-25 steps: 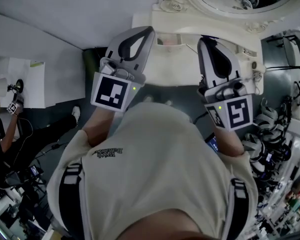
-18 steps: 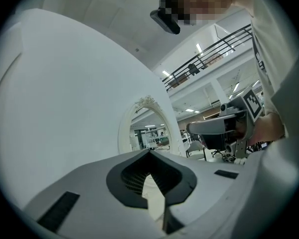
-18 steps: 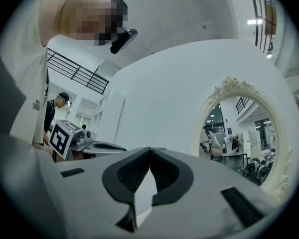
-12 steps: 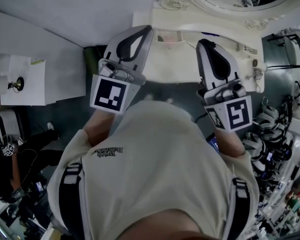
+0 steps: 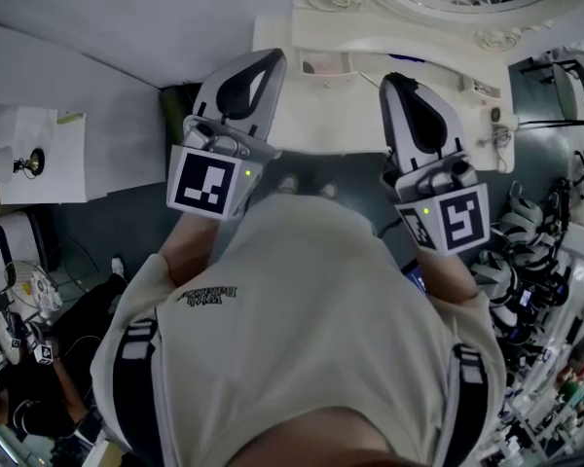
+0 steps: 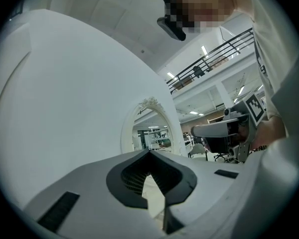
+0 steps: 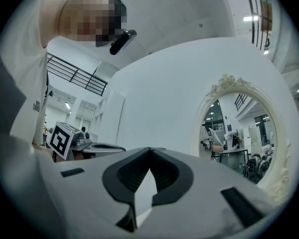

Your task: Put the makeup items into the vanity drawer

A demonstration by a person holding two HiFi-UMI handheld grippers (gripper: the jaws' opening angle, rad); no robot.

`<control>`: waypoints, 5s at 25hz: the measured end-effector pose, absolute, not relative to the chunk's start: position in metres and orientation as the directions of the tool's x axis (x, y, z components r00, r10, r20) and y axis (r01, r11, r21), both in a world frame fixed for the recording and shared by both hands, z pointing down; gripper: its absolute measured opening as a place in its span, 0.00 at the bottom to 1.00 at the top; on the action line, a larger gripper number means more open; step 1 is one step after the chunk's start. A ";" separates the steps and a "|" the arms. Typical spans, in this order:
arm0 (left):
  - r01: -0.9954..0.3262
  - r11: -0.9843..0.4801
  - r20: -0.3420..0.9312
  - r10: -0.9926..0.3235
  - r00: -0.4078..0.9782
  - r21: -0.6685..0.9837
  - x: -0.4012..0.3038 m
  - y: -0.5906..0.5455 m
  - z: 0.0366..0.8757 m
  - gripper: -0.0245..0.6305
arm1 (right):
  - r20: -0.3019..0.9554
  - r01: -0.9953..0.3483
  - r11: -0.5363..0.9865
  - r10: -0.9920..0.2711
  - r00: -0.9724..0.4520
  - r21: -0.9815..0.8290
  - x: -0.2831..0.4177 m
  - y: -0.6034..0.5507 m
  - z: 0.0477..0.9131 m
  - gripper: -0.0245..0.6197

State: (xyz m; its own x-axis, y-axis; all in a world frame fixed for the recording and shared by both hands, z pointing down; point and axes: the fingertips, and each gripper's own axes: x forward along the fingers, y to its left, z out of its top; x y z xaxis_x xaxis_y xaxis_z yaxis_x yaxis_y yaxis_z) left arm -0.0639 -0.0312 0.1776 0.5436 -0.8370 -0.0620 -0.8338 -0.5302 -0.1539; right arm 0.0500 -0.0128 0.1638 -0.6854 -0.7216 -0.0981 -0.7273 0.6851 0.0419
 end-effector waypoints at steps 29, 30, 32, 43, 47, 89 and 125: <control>-0.747 -0.659 0.116 -0.751 0.650 -0.084 0.048 -0.132 0.277 0.06 | 0.164 -0.801 0.594 -0.799 -0.578 0.072 0.150 -0.124 0.272 0.10; -0.744 -0.664 0.133 -0.746 0.653 -0.076 0.054 -0.139 0.289 0.06 | 0.187 -0.799 0.597 -0.795 -0.577 0.068 0.154 -0.131 0.284 0.13; -0.737 -0.673 0.168 -0.735 0.657 -0.064 0.065 -0.152 0.311 0.06 | 0.238 -0.796 0.603 -0.783 -0.575 0.062 0.158 -0.143 0.309 0.14; -0.727 -0.687 0.335 -0.681 0.651 0.015 0.094 -0.182 0.428 0.06 | 0.476 -0.765 0.644 -0.681 -0.556 0.028 0.166 -0.179 0.443 0.17; -0.729 -0.684 0.379 -0.665 0.643 0.036 0.098 -0.189 0.463 0.06 | 0.541 -0.753 0.658 -0.637 -0.549 0.011 0.168 -0.189 0.488 0.17; -0.691 -0.709 0.612 -0.485 0.625 0.143 0.119 -0.155 0.631 0.06 | 0.815 -0.617 0.787 -0.354 -0.459 -0.005 0.181 -0.181 0.672 0.09; -0.795 -0.606 0.291 -0.768 0.571 -0.040 0.016 -0.152 0.363 0.06 | 0.277 -0.697 0.712 -0.689 -0.669 0.087 0.117 -0.151 0.312 0.08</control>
